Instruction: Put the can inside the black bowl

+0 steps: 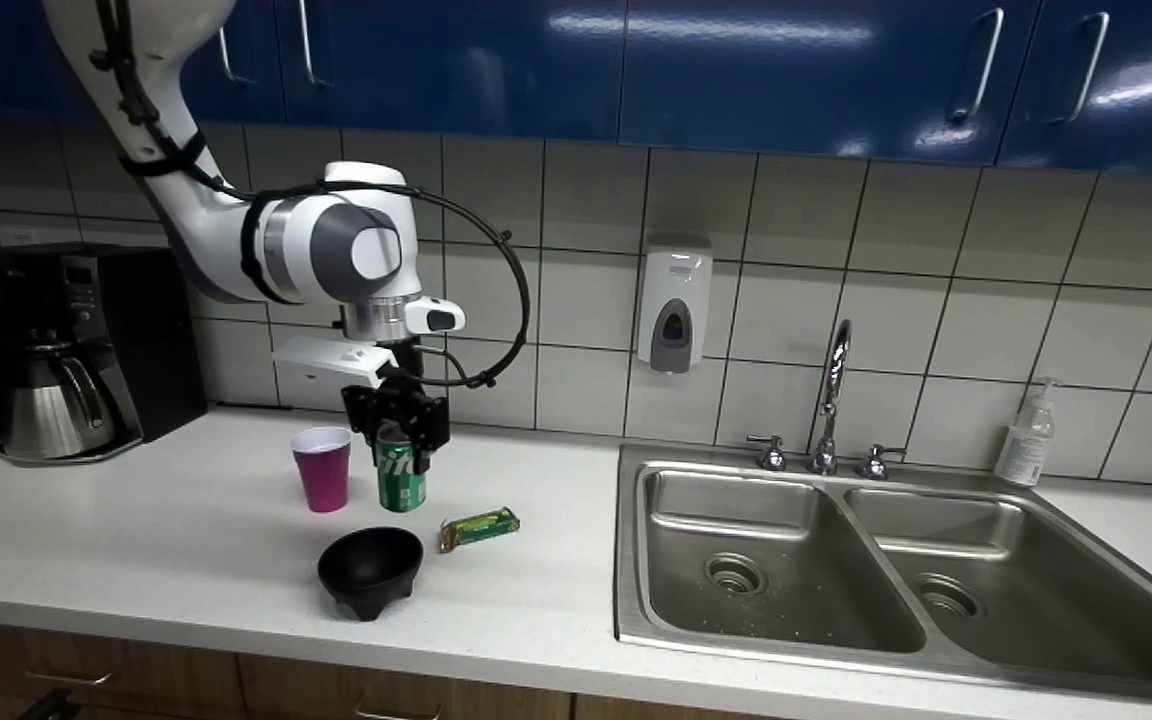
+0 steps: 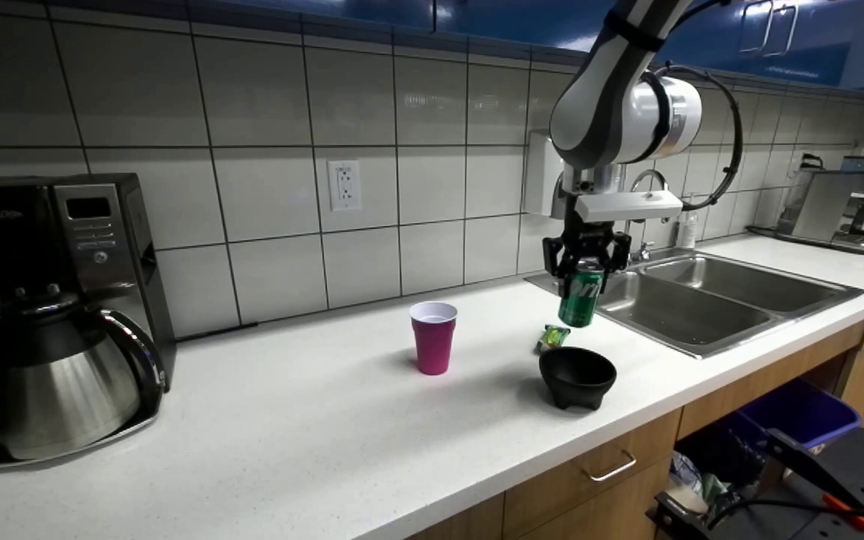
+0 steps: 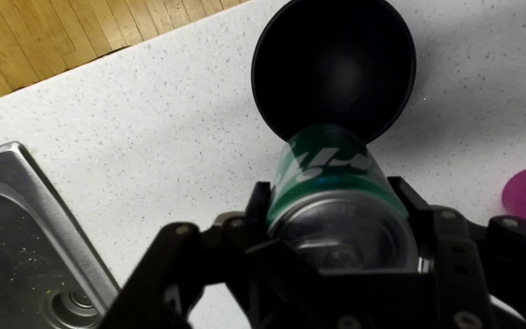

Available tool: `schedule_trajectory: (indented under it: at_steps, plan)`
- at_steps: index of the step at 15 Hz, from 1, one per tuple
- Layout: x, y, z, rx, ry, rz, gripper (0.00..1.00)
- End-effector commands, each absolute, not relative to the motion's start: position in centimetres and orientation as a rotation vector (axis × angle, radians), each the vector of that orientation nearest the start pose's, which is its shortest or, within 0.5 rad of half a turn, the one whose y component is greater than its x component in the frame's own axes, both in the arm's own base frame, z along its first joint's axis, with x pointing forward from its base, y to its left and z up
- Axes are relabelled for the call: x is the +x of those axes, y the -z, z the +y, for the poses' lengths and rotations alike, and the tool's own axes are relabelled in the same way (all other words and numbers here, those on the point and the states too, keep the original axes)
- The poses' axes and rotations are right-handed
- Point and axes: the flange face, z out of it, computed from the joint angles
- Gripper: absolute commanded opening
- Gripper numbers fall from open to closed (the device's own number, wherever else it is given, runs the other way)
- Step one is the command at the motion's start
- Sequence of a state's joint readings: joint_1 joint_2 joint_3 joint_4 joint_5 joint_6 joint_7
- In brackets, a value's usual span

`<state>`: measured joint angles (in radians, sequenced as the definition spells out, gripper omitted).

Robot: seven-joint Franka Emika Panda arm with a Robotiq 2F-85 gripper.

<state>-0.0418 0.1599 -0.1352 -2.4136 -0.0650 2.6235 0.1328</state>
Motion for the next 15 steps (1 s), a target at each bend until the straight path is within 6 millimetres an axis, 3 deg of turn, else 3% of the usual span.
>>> schedule_trajectory:
  at_steps: [1,15]
  plan:
    - [47.3,-25.9,-7.7,-3.18,0.11,0.307,0.41]
    - [45.7,-22.8,-5.0,-3.22,0.11,0.14,0.41]
